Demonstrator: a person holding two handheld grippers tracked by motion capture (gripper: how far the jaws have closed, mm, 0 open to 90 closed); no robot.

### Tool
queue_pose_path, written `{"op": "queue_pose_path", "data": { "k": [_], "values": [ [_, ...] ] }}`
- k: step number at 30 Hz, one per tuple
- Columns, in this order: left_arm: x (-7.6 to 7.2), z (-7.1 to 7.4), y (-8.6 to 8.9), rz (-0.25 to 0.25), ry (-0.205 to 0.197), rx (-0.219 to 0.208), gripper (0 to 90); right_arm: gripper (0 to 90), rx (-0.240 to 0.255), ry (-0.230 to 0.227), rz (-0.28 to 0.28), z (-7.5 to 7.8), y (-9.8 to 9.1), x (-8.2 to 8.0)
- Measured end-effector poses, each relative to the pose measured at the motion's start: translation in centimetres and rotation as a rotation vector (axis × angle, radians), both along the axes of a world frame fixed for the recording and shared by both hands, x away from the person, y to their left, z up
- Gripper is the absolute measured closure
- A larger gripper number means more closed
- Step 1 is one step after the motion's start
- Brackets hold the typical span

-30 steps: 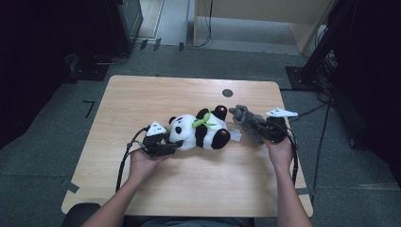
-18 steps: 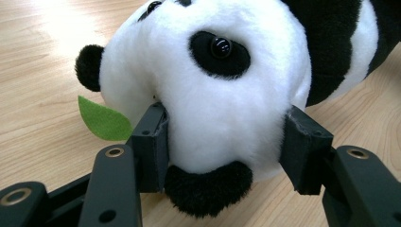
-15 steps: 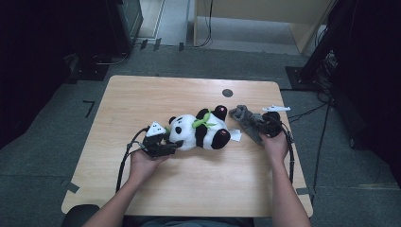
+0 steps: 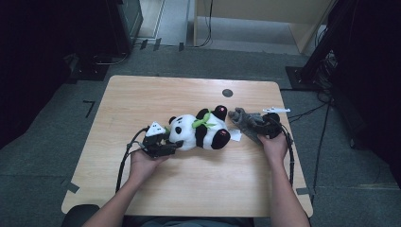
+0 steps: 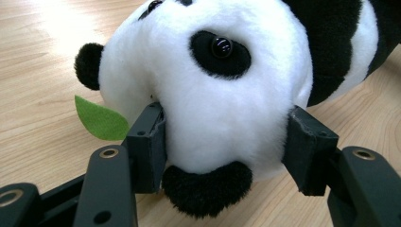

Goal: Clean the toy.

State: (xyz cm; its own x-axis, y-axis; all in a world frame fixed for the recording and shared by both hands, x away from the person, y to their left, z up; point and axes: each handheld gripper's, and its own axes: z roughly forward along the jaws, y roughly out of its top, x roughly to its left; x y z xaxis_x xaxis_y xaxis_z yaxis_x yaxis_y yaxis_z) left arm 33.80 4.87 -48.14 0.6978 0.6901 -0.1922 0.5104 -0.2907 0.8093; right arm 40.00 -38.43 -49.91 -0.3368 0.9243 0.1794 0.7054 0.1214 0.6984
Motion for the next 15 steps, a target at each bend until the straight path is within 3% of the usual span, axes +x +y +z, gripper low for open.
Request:
{"op": "queue_pose_path", "data": {
  "k": [8,13,15],
  "values": [
    [0.0,0.0,0.0,0.001,0.001,0.0,37.5,41.6,0.051,-0.026,0.005,1.3,0.1,-1.0],
    [0.0,0.0,0.0,0.002,0.002,-0.004,32.7,37.0,0.045,-0.058,0.029,2.2,0.9,-1.9],
    [0.0,0.0,0.0,-0.005,0.003,-0.005,31.6,37.0,0.018,-0.07,0.039,2.6,1.2,-2.2]
  ]
}}
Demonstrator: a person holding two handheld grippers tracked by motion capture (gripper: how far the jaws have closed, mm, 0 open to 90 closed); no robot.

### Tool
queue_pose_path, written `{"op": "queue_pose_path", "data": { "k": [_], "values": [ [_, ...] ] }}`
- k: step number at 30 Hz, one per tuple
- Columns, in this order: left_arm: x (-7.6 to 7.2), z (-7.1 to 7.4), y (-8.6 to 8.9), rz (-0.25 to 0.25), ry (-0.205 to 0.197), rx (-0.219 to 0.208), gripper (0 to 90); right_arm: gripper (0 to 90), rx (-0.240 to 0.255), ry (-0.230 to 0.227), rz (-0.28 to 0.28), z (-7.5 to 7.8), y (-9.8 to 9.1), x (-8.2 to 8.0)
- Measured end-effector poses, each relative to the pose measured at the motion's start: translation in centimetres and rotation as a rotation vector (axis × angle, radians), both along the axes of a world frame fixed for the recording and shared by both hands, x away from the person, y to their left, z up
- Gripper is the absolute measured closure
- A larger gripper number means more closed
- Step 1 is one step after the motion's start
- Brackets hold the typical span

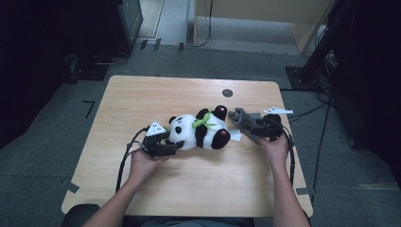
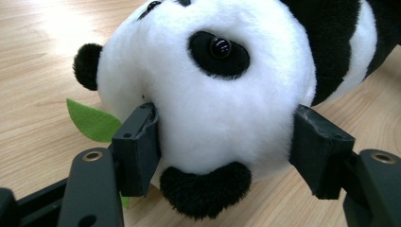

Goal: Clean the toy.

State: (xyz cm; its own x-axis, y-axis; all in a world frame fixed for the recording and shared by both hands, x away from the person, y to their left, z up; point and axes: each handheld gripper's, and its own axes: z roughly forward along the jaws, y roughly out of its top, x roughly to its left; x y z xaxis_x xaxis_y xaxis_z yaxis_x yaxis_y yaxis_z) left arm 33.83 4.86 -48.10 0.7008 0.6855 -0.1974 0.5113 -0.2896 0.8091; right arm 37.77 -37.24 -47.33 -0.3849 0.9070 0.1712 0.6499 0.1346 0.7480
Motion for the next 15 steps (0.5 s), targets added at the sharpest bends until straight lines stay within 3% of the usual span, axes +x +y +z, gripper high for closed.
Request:
{"op": "queue_pose_path", "data": {
  "k": [2,9,15],
  "values": [
    [0.0,0.0,0.0,-0.004,-0.001,0.002,30.7,36.5,-0.012,-0.013,0.009,0.5,0.2,-0.5],
    [0.1,0.0,0.0,-0.001,0.002,-0.009,28.1,33.6,0.045,-0.065,0.025,2.0,0.7,-2.0],
    [0.2,0.0,0.1,-0.002,0.004,-0.013,27.2,31.9,0.05,-0.086,0.069,2.9,1.9,-3.1]
  ]
}}
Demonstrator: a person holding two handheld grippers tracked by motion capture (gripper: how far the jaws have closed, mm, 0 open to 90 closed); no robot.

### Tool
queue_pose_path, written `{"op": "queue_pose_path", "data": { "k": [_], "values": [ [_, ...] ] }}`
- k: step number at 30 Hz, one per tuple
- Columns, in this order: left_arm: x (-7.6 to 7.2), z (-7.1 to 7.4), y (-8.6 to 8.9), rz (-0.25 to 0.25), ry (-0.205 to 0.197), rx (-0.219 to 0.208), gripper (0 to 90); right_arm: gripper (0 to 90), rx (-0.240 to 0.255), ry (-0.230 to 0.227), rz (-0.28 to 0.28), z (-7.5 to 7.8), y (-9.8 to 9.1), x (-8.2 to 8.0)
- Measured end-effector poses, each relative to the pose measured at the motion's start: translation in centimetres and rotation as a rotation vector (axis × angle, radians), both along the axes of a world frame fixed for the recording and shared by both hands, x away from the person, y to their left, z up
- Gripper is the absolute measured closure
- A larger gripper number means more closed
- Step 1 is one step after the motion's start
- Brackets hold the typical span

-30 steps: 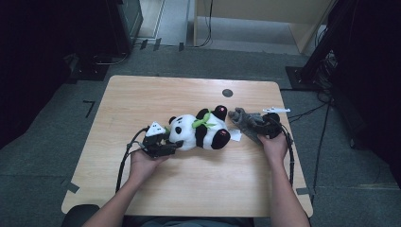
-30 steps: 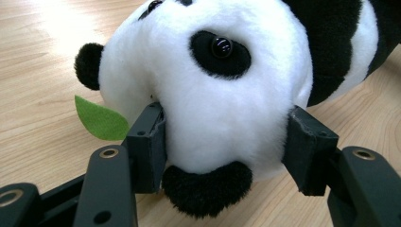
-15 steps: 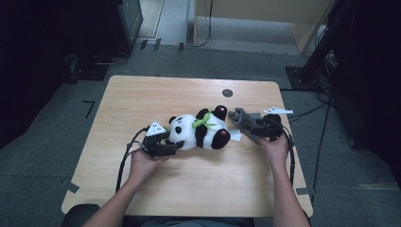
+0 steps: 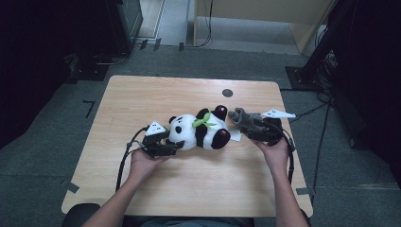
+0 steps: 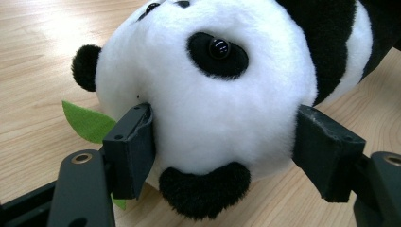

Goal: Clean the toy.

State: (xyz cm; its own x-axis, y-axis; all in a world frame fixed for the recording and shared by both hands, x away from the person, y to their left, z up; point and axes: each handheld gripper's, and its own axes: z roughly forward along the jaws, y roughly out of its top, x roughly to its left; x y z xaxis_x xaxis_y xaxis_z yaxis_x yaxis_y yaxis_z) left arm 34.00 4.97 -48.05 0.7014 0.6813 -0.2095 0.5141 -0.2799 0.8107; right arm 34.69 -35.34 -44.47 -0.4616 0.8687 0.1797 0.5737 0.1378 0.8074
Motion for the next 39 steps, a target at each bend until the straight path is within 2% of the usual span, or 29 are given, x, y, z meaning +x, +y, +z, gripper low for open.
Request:
{"op": "queue_pose_path", "data": {
  "k": [8,15,18,23,28,33,39],
  "values": [
    [0.1,0.0,0.1,0.002,0.0,-0.005,26.4,29.3,0.0,-0.041,0.063,1.2,2.0,-1.5],
    [0.1,0.1,0.1,-0.004,0.002,-0.001,26.1,28.3,0.015,-0.033,0.112,1.8,3.3,-2.1],
    [0.1,0.1,0.1,-0.007,0.003,0.003,26.1,28.4,0.026,-0.038,0.126,2.1,3.8,-2.2],
    [0.2,0.3,0.1,-0.01,0.003,0.012,25.9,29.2,0.018,-0.055,0.138,2.6,4.4,-2.7],
    [0.3,0.4,0.3,-0.011,0.007,0.005,25.8,28.5,0.05,-0.079,0.168,3.3,4.7,-3.1],
    [0.3,0.4,0.3,-0.014,0.008,0.008,25.9,26.3,0.053,-0.061,0.216,3.1,5.8,-3.0],
    [0.5,0.4,0.3,-0.013,-0.003,0.014,25.9,25.5,0.015,-0.048,0.27,1.9,7.3,-2.7]
  ]
}}
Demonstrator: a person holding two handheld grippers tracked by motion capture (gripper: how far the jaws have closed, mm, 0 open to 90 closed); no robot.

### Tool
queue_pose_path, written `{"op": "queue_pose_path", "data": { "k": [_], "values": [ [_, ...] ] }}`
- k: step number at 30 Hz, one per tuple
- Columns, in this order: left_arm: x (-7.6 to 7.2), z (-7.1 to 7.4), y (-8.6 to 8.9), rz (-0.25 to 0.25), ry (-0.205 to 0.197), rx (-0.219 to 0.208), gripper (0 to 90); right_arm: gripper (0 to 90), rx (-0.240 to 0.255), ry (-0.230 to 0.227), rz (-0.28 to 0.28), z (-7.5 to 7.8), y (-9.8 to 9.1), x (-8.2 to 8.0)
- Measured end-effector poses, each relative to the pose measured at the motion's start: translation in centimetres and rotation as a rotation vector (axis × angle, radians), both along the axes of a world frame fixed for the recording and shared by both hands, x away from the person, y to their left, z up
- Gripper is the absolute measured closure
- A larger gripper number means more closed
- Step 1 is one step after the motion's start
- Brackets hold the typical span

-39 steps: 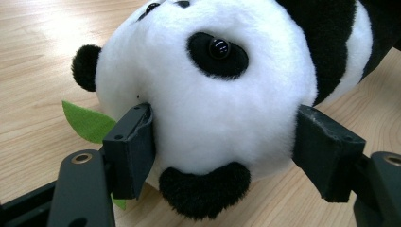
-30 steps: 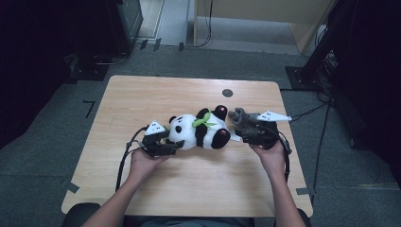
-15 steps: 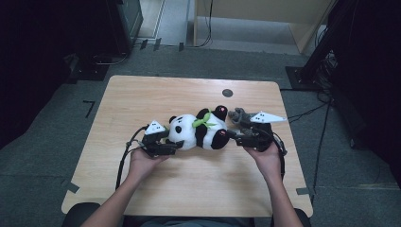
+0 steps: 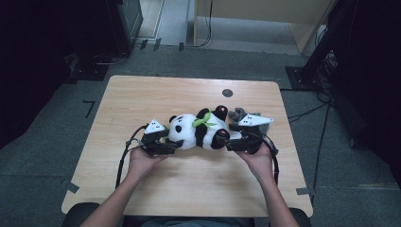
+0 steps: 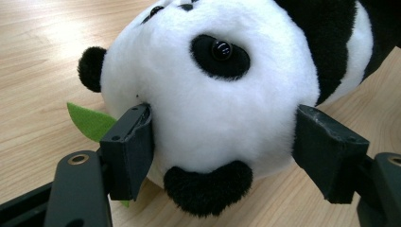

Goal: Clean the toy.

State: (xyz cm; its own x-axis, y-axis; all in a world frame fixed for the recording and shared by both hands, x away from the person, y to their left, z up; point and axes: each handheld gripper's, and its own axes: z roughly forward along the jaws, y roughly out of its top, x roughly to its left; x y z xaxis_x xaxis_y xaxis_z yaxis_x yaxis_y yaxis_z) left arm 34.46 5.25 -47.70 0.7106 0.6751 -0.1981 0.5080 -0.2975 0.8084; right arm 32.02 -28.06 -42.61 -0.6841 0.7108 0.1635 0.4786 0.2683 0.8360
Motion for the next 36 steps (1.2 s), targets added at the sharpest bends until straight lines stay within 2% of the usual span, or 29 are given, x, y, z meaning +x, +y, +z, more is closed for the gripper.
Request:
{"op": "queue_pose_path", "data": {
  "k": [3,6,8,11,13,15,17,19,21,24,29,33,36],
  "values": [
    [0.1,0.0,0.0,0.001,-0.003,0.0,25.7,25.5,-0.01,0.007,0.016,-0.6,0.7,0.3],
    [0.2,0.0,0.0,0.0,-0.005,-0.001,25.5,27.3,-0.011,-0.018,0.031,-1.3,1.1,0.4],
    [0.2,0.0,0.0,0.0,-0.005,-0.002,25.4,27.2,-0.016,-0.012,0.043,-1.8,1.2,0.6],
    [0.3,0.0,0.0,-0.002,-0.004,-0.005,25.3,26.0,-0.052,-0.021,0.036,-2.6,1.3,0.9],
    [0.4,0.0,0.1,-0.005,-0.005,-0.003,25.3,24.6,-0.058,-0.032,0.026,-3.0,1.2,1.1],
    [0.5,-0.1,0.0,-0.009,-0.007,0.0,25.3,19.9,-0.052,-0.012,0.043,-3.4,1.2,1.4],
    [0.6,-0.1,0.0,-0.015,-0.005,0.002,25.2,19.5,-0.087,-0.013,0.056,-3.9,1.5,1.5],
    [0.7,-0.1,0.0,-0.011,-0.001,-0.003,24.7,19.8,-0.11,-0.037,0.057,-4.1,1.8,1.5],
    [0.8,-0.1,-0.1,-0.01,0.002,-0.009,24.7,20.7,-0.109,-0.043,0.054,-4.1,1.8,1.6],
    [0.9,-0.2,-0.2,-0.007,0.0,-0.003,25.4,28.0,-0.12,-0.052,0.057,-4.3,1.8,1.8],
    [1.3,0.2,0.0,-0.011,0.007,-0.004,25.2,50.3,-0.119,-0.028,0.013,-3.7,2.0,2.0],
    [1.4,0.8,0.4,-0.025,-0.007,-0.009,24.8,56.2,-0.112,0.036,-0.01,-2.4,1.9,2.5],
    [1.2,1.7,0.8,-0.049,-0.038,-0.02,25.6,58.0,-0.048,0.099,-0.037,-1.3,1.4,3.1]
  ]
}}
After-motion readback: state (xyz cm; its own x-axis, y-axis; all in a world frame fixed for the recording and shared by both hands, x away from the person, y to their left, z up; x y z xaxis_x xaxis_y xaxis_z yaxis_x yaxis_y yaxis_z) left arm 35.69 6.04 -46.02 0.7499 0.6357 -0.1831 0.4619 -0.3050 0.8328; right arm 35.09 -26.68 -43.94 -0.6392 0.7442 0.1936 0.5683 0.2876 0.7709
